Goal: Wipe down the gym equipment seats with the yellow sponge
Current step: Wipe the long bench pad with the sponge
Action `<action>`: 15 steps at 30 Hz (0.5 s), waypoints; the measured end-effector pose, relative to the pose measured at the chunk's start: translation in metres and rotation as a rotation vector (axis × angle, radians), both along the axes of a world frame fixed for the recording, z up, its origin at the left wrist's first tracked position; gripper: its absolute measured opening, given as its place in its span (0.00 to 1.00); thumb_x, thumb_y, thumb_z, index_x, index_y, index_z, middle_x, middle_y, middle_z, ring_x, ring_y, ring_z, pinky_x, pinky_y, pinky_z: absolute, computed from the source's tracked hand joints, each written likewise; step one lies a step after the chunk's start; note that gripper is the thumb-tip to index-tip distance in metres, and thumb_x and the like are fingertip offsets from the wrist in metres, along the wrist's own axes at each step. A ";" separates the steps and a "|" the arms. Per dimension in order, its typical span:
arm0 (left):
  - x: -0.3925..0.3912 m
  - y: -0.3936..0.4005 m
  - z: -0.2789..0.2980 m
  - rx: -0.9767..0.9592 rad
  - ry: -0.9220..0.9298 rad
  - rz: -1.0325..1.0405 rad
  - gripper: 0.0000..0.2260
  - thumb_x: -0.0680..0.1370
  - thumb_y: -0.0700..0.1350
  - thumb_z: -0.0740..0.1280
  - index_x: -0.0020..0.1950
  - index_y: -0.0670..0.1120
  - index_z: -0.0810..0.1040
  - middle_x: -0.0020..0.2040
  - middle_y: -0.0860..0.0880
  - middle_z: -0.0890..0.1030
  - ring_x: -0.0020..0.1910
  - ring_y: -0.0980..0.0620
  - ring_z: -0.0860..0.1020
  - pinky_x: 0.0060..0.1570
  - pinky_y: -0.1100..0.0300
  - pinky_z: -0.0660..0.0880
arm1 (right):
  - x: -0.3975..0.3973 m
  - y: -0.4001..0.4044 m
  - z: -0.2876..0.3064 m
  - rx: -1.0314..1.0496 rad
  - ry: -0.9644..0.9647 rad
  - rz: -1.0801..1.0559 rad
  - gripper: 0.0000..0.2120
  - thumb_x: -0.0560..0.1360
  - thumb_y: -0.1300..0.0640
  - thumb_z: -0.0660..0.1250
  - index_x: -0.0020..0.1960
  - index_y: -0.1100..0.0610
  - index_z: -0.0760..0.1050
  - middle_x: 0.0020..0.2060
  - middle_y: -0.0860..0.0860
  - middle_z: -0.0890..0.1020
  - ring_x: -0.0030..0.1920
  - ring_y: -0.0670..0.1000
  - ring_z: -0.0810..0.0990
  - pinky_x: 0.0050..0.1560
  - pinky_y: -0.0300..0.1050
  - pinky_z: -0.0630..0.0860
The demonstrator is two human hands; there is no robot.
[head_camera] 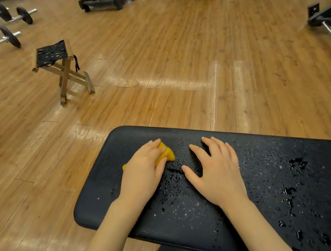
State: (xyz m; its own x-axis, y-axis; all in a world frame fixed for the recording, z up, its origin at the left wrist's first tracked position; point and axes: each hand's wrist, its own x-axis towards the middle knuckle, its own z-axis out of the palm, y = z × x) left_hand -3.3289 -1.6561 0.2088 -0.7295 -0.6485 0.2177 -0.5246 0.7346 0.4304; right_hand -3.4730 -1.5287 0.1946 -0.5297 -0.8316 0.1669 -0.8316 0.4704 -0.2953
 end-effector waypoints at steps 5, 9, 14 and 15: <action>0.029 0.022 -0.009 -0.036 0.027 0.047 0.14 0.77 0.43 0.70 0.62 0.47 0.80 0.66 0.51 0.77 0.67 0.50 0.73 0.64 0.58 0.66 | 0.000 0.000 0.000 -0.007 -0.006 0.003 0.30 0.73 0.33 0.53 0.67 0.49 0.73 0.68 0.54 0.73 0.71 0.57 0.66 0.72 0.59 0.57; -0.006 0.005 -0.002 0.046 0.010 0.084 0.15 0.79 0.43 0.67 0.65 0.47 0.78 0.69 0.50 0.74 0.70 0.50 0.70 0.66 0.59 0.64 | -0.001 0.000 -0.001 -0.003 -0.001 0.007 0.31 0.72 0.33 0.52 0.67 0.48 0.73 0.68 0.54 0.72 0.71 0.56 0.65 0.73 0.58 0.56; -0.012 0.004 0.004 0.060 -0.016 0.077 0.15 0.80 0.44 0.65 0.67 0.47 0.76 0.72 0.51 0.71 0.72 0.52 0.66 0.67 0.62 0.61 | -0.002 0.000 -0.001 -0.010 -0.006 0.010 0.32 0.72 0.32 0.51 0.68 0.48 0.72 0.69 0.53 0.71 0.72 0.55 0.64 0.73 0.57 0.55; -0.003 0.009 0.004 0.053 -0.019 0.064 0.15 0.79 0.44 0.66 0.67 0.47 0.77 0.71 0.51 0.71 0.72 0.52 0.67 0.66 0.63 0.60 | -0.002 0.000 -0.002 -0.010 -0.006 0.012 0.32 0.72 0.32 0.51 0.68 0.48 0.72 0.69 0.53 0.71 0.72 0.55 0.64 0.73 0.57 0.55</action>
State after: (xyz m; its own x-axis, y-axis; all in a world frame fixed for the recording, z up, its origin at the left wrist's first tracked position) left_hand -3.3316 -1.6470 0.2123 -0.6901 -0.7040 0.1681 -0.5779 0.6757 0.4576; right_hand -3.4748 -1.5287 0.1930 -0.5205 -0.8363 0.1722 -0.8355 0.4573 -0.3046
